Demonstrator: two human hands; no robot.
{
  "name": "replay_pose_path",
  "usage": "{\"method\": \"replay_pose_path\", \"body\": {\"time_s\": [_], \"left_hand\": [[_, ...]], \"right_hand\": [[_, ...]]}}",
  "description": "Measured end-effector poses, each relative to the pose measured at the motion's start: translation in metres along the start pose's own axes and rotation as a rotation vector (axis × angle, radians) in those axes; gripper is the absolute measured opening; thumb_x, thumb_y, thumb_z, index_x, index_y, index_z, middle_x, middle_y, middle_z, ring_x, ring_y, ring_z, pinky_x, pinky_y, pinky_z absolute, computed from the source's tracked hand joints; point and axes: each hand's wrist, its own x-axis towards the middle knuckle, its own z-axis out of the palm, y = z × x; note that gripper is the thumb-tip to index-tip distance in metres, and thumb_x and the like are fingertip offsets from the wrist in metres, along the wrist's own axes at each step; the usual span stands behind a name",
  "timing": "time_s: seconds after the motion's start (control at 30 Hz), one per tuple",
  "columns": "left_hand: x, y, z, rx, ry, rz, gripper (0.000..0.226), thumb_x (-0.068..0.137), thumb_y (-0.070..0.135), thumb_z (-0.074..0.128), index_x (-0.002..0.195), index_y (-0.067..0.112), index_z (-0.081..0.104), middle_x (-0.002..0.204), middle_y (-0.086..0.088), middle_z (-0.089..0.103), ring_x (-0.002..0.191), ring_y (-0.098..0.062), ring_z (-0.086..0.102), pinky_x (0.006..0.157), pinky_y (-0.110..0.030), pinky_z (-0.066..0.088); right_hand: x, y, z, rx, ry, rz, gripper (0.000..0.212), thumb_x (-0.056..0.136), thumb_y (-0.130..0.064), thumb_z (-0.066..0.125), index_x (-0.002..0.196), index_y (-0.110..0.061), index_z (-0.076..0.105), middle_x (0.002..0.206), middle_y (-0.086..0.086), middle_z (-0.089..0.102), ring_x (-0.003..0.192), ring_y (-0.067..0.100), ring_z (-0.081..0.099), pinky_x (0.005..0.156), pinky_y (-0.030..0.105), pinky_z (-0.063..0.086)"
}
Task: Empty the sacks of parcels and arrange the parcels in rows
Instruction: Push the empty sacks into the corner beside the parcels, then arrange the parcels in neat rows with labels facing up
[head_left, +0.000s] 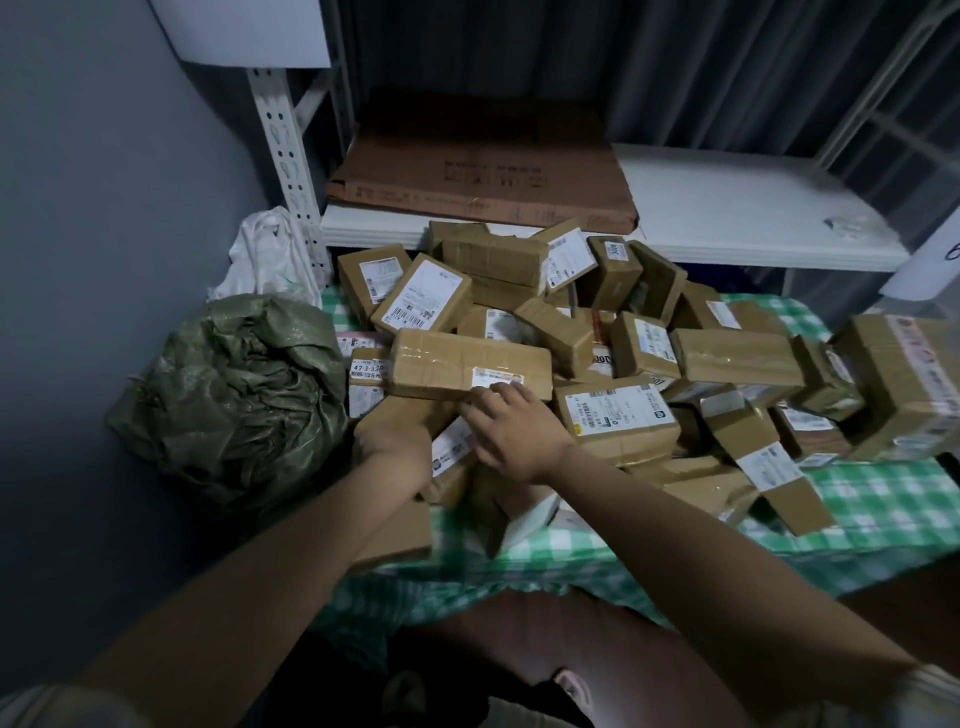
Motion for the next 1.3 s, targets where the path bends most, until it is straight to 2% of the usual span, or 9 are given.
{"method": "replay_pose_path", "body": {"time_s": [0.03, 0.1, 0.17, 0.23, 0.3, 0.47, 0.57, 0.87, 1.3], "left_hand": [[-0.003, 0.011, -0.013, -0.016, 0.081, 0.018, 0.024, 0.094, 0.023, 0.048, 0.114, 0.021, 0.061, 0.120, -0.001, 0.060, 0.111, -0.024, 0.057, 0.085, -0.033, 0.048], [-0.013, 0.033, -0.044, -0.008, 0.217, 0.077, 0.027, 0.096, 0.024, 0.046, 0.116, 0.015, 0.061, 0.119, -0.005, 0.062, 0.111, -0.025, 0.058, 0.087, -0.032, 0.044], [-0.021, 0.071, -0.071, -0.012, 0.346, 0.115, 0.031, 0.098, 0.027, 0.042, 0.120, 0.012, 0.058, 0.118, -0.008, 0.063, 0.109, -0.027, 0.060, 0.080, -0.031, 0.041], [-0.020, 0.111, -0.088, -0.039, 0.449, 0.158, 0.034, 0.099, 0.026, 0.039, 0.126, 0.010, 0.052, 0.119, -0.011, 0.063, 0.109, -0.030, 0.059, 0.076, -0.033, 0.039], [-0.020, 0.152, -0.097, -0.071, 0.492, 0.201, 0.034, 0.098, 0.024, 0.040, 0.128, 0.009, 0.048, 0.121, -0.014, 0.061, 0.111, -0.033, 0.057, 0.076, -0.035, 0.041], [-0.018, 0.264, -0.117, -0.118, 0.553, 0.278, 0.044, 0.097, 0.027, 0.043, 0.137, 0.011, 0.039, 0.136, -0.015, 0.046, 0.125, -0.034, 0.044, 0.095, -0.043, 0.039], [-0.017, 0.319, -0.125, -0.086, 0.616, 0.299, 0.044, 0.094, 0.029, 0.046, 0.135, 0.013, 0.043, 0.133, -0.014, 0.048, 0.124, -0.033, 0.043, 0.102, -0.044, 0.034], [0.008, 0.426, -0.164, -0.092, 0.577, 0.400, 0.048, 0.092, 0.028, 0.047, 0.137, 0.013, 0.039, 0.136, -0.014, 0.043, 0.127, -0.032, 0.038, 0.107, -0.043, 0.029], [0.082, 0.548, -0.201, -0.116, 0.467, 0.556, 0.046, 0.093, 0.024, 0.045, 0.137, 0.009, 0.040, 0.134, -0.016, 0.042, 0.125, -0.033, 0.038, 0.104, -0.041, 0.032]], "right_hand": [[-0.004, 0.010, -0.001, 0.012, 0.022, 0.013, 0.046, 0.082, -0.035, 0.063, 0.122, -0.012, 0.059, 0.119, 0.018, 0.059, 0.105, 0.039, 0.057, 0.089, 0.047, 0.047], [-0.015, 0.031, -0.003, 0.020, 0.084, 0.063, 0.035, 0.072, -0.029, 0.069, 0.102, -0.012, 0.066, 0.096, 0.014, 0.063, 0.084, 0.034, 0.061, 0.068, 0.039, 0.049], [-0.037, 0.062, -0.006, 0.071, 0.119, 0.107, 0.032, 0.076, -0.026, 0.069, 0.104, -0.010, 0.065, 0.098, 0.015, 0.061, 0.091, 0.036, 0.059, 0.075, 0.041, 0.047], [-0.064, 0.098, -0.004, 0.083, 0.111, 0.179, 0.039, 0.088, -0.029, 0.056, 0.122, -0.011, 0.057, 0.118, 0.014, 0.055, 0.113, 0.034, 0.050, 0.092, 0.043, 0.040], [-0.094, 0.134, 0.001, 0.118, 0.109, 0.252, 0.044, 0.094, -0.032, 0.048, 0.134, -0.014, 0.048, 0.130, 0.010, 0.048, 0.122, 0.030, 0.041, 0.100, 0.040, 0.035], [-0.166, 0.231, 0.012, 0.272, 0.117, 0.379, 0.044, 0.094, -0.033, 0.049, 0.136, -0.018, 0.046, 0.134, 0.008, 0.047, 0.123, 0.028, 0.043, 0.098, 0.039, 0.039], [-0.201, 0.279, 0.018, 0.320, 0.157, 0.440, 0.044, 0.094, -0.030, 0.051, 0.135, -0.017, 0.048, 0.134, 0.009, 0.049, 0.122, 0.029, 0.046, 0.096, 0.038, 0.042], [-0.247, 0.379, 0.040, 0.553, 0.182, 0.656, 0.047, 0.092, -0.028, 0.055, 0.137, -0.016, 0.047, 0.139, 0.010, 0.045, 0.125, 0.033, 0.042, 0.102, 0.041, 0.040], [-0.288, 0.516, 0.086, 0.584, 0.074, 0.887, 0.055, 0.092, -0.030, 0.056, 0.143, -0.019, 0.038, 0.147, 0.012, 0.034, 0.133, 0.034, 0.033, 0.109, 0.043, 0.033]]}}
